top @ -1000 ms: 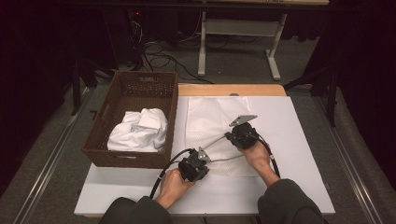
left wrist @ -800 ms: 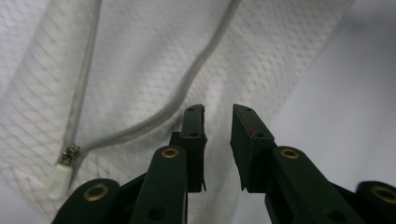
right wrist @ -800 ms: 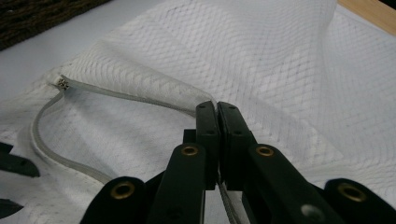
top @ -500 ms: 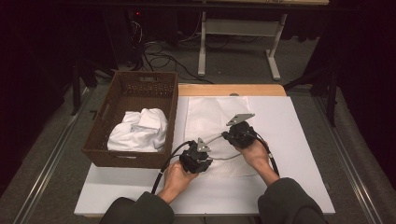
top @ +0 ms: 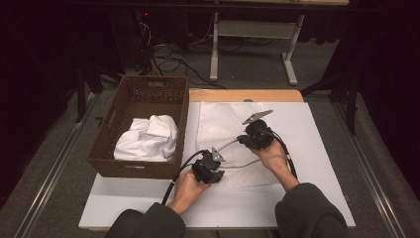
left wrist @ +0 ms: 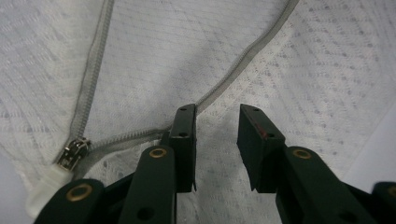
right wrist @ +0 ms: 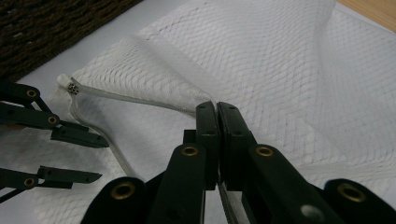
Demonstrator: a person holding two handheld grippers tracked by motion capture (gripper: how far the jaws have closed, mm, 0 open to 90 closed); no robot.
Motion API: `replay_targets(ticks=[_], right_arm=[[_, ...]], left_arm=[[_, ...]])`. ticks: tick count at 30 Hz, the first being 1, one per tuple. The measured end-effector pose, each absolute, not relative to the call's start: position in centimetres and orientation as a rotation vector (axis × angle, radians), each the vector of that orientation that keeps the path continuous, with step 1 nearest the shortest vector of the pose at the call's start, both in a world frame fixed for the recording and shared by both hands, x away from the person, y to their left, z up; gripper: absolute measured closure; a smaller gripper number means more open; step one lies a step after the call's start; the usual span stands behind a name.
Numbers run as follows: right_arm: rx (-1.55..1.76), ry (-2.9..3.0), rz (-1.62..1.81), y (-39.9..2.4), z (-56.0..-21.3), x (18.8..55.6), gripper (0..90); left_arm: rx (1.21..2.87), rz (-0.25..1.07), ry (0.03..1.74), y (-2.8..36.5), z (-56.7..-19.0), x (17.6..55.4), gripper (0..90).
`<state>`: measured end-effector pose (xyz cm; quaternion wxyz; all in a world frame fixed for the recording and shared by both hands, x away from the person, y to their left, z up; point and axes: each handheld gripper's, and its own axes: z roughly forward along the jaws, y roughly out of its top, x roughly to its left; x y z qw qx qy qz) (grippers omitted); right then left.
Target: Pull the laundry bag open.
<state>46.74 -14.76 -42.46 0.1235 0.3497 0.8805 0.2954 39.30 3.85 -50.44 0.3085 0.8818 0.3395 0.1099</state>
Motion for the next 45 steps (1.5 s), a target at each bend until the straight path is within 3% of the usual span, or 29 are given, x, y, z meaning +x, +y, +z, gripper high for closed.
replay_targets(ticks=[18, 26, 35, 45], right_arm=[[1.037, 2.531, 0.857, -15.7, -39.1, 47.7, 88.8], [1.009, 2.55, 0.804, -15.0, -39.8, 47.4, 88.8], [0.992, 2.562, 0.813, -15.0, -40.1, 47.3, 88.8], [0.946, 2.58, 0.819, -14.7, -40.2, 47.4, 88.8]], left_arm=[[2.33, 0.316, 0.908, 3.9, -50.5, 38.9, 61.4], [2.317, 0.241, 0.91, 3.6, -50.0, 38.7, 48.3], [2.328, 0.192, 0.914, 4.4, -47.1, 38.3, 46.5], [2.354, 0.223, 0.939, 6.5, -43.9, 38.6, 42.9]])
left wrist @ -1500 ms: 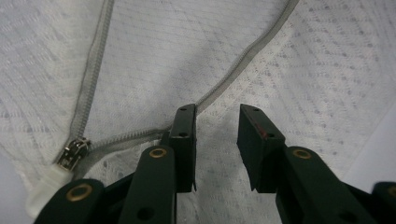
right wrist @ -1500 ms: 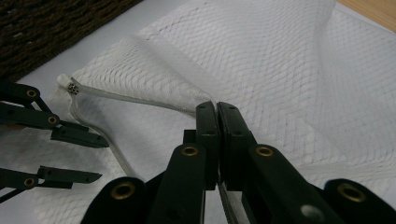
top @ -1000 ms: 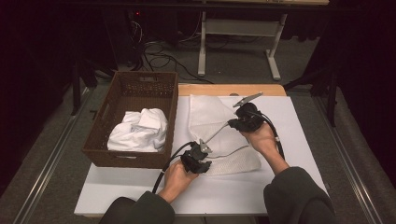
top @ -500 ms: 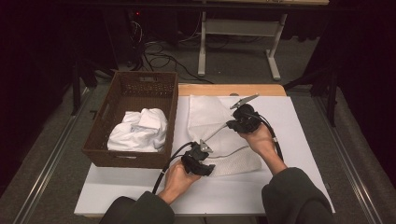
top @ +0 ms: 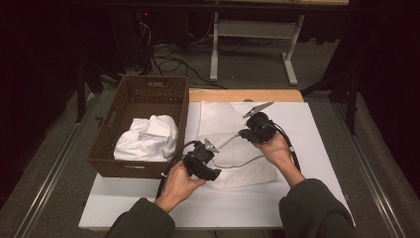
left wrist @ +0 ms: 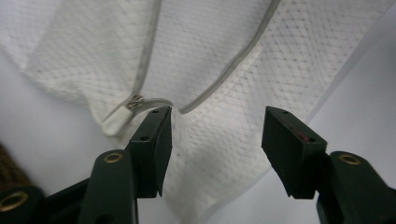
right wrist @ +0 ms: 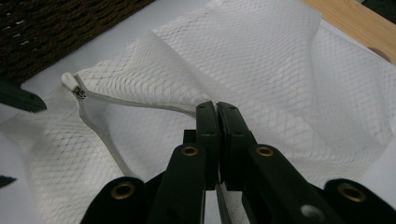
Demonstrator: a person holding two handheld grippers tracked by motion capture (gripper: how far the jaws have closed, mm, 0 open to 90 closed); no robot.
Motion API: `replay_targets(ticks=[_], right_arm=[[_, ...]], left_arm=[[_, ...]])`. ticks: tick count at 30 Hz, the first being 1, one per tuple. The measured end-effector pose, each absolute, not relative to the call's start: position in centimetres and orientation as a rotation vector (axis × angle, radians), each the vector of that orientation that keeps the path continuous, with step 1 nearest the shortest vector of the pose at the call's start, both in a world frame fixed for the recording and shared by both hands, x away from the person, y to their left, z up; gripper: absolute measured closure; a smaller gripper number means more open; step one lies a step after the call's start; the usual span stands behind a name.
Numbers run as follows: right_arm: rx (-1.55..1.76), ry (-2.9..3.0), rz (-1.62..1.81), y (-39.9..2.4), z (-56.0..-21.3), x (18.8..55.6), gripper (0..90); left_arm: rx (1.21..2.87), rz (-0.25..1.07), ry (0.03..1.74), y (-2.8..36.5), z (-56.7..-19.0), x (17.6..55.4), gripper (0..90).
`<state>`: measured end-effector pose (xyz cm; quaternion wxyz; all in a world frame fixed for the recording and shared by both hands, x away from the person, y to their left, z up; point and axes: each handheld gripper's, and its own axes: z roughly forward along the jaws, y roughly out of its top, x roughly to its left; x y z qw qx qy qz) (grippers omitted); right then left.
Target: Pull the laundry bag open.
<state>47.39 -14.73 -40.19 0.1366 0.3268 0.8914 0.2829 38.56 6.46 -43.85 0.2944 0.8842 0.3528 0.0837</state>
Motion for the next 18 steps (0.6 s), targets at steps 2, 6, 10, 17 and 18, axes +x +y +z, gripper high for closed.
replay_targets(ticks=[2, 6, 10, 17, 18], right_arm=[[0.942, 2.586, 0.817, -14.7, -40.3, 47.5, 88.8], [0.947, 2.598, 0.811, -14.6, -40.4, 47.7, 88.8], [0.944, 2.6, 0.817, -14.6, -40.5, 47.8, 88.8], [0.938, 2.607, 0.823, -14.7, -40.5, 47.9, 88.8], [0.939, 2.607, 0.822, -14.8, -40.5, 47.9, 88.8]], left_arm=[[2.357, 0.231, 0.944, 6.8, -43.4, 38.6, 42.2], [2.345, 0.248, 0.964, 7.5, -42.3, 38.8, 40.6], [2.346, 0.261, 0.986, 8.1, -41.5, 39.0, 39.5], [2.347, 0.306, 1.018, 9.4, -40.1, 39.4, 37.3], [2.343, 0.31, 1.025, 9.6, -40.0, 39.5, 37.2]])
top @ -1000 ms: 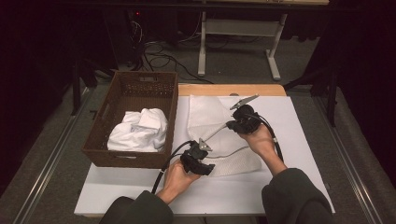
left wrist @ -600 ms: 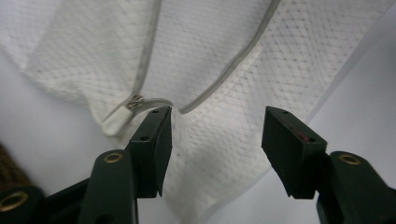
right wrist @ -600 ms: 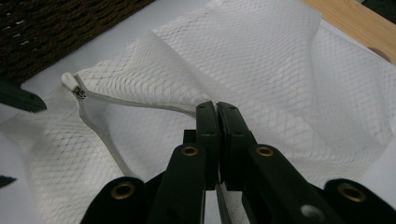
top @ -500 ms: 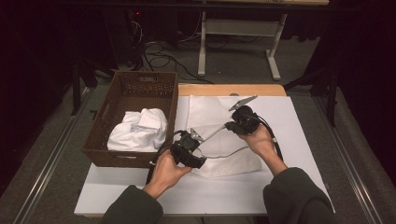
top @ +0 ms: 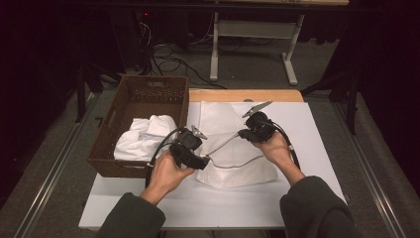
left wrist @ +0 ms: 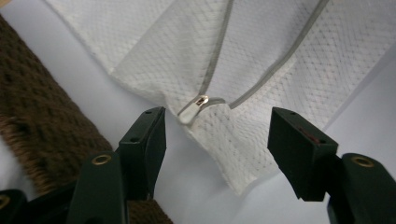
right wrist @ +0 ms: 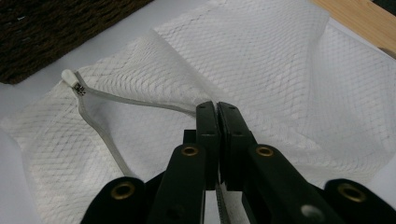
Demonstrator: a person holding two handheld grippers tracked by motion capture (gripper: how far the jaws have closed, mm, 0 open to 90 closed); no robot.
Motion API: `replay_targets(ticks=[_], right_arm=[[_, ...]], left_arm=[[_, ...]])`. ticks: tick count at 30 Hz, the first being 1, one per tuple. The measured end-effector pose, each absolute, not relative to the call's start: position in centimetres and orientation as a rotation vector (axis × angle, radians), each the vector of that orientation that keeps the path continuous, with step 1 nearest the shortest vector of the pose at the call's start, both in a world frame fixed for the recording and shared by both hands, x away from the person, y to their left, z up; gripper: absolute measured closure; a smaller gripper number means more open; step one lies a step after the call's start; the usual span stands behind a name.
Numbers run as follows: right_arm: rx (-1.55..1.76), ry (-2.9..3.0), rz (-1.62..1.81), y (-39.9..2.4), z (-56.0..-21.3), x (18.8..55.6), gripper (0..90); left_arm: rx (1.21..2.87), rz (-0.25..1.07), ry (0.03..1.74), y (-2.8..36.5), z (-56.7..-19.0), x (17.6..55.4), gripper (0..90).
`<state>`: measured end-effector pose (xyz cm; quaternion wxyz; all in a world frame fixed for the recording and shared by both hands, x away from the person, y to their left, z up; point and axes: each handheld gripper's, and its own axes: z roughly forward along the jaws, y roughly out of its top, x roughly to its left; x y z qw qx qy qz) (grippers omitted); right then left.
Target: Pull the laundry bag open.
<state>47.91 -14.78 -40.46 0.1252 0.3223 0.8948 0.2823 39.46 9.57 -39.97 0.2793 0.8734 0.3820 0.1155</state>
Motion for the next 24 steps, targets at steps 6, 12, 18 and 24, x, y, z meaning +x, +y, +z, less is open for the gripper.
replay_targets(ticks=[6, 12, 18, 24], right_arm=[[0.955, 2.611, 0.832, -14.8, -40.5, 48.0, 88.8], [0.939, 2.614, 0.827, -14.8, -40.5, 48.0, 88.8], [0.939, 2.614, 0.827, -14.7, -40.6, 48.1, 88.8], [0.943, 2.61, 0.828, -14.7, -40.6, 48.1, 88.8]], left_arm=[[2.323, 0.334, 1.087, 11.5, -38.8, 40.0, 36.5], [2.305, 0.368, 1.156, 13.7, -37.8, 40.5, 34.5], [2.271, 0.39, 1.237, 15.8, -37.2, 41.5, 33.4], [2.259, 0.373, 1.323, 17.4, -37.8, 42.7, 35.0]])
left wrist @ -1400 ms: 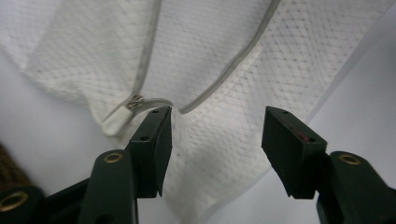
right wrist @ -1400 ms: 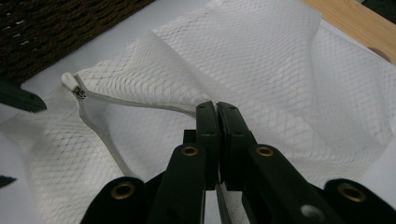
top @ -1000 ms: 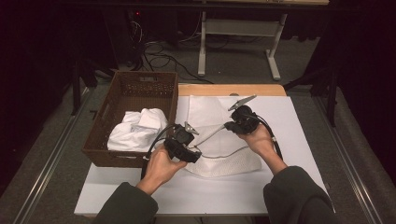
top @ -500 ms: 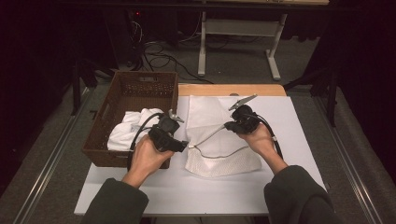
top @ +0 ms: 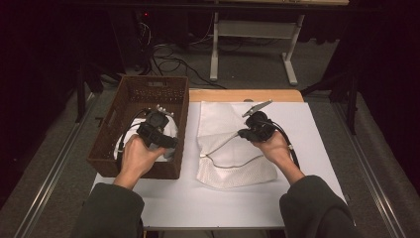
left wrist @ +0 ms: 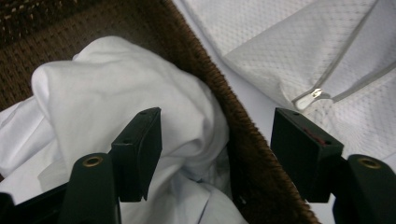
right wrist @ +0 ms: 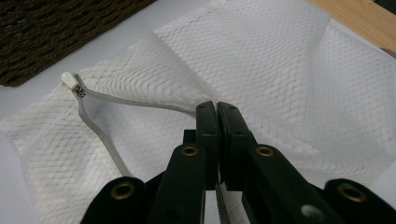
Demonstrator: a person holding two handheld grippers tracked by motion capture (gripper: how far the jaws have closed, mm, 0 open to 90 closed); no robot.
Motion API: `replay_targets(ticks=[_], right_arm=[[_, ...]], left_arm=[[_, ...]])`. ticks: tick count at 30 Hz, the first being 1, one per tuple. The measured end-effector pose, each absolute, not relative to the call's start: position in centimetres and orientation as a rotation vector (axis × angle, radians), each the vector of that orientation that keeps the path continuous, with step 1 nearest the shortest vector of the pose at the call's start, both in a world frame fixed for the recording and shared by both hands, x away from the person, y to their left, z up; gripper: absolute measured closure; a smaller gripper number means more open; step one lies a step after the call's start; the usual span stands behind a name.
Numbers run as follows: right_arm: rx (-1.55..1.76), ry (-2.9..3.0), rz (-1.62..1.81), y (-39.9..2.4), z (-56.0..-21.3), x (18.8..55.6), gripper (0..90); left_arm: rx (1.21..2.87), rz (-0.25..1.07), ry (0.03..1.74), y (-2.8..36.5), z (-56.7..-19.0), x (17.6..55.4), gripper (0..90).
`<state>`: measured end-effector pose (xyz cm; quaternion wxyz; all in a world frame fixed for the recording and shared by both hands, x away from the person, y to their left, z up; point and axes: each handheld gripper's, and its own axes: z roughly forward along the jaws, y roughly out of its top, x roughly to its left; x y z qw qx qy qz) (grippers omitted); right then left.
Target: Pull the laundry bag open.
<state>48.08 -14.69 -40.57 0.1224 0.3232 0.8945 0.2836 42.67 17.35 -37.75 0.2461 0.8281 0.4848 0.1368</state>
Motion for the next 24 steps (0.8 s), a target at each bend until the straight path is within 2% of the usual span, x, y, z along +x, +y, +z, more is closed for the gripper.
replay_targets(ticks=[2, 6, 13, 15, 18, 21, 22, 24], right_arm=[[0.945, 2.61, 0.828, -14.7, -40.6, 48.1, 88.8], [0.939, 2.601, 0.827, -14.6, -40.6, 48.0, 88.8], [0.94, 2.601, 0.827, -14.7, -40.6, 48.1, 88.8], [0.95, 2.598, 0.825, -14.8, -40.5, 48.0, 88.8], [0.945, 2.598, 0.825, -14.9, -40.5, 48.0, 88.8], [0.944, 2.597, 0.817, -14.9, -40.4, 47.9, 88.8], [0.946, 2.596, 0.818, -14.9, -40.4, 47.9, 88.8], [0.94, 2.596, 0.82, -14.9, -40.4, 47.9, 88.8]], left_arm=[[2.257, 0.371, 1.343, 17.8, -38.0, 43.2, 38.0], [2.269, 0.351, 1.384, 18.3, -38.6, 44.1, 50.1], [2.309, 0.346, 1.358, 19.3, -39.3, 44.6, 81.6], [2.318, 0.346, 1.397, 19.8, -39.3, 44.4, 85.4], [2.368, 0.418, 1.454, 20.5, -39.9, 44.4, 87.2], [2.373, 0.377, 1.515, 21.1, -40.8, 44.8, 85.7], [2.355, 0.371, 1.516, 21.3, -40.8, 44.9, 82.3], [2.304, 0.329, 1.507, 21.6, -40.6, 45.0, 66.0]])
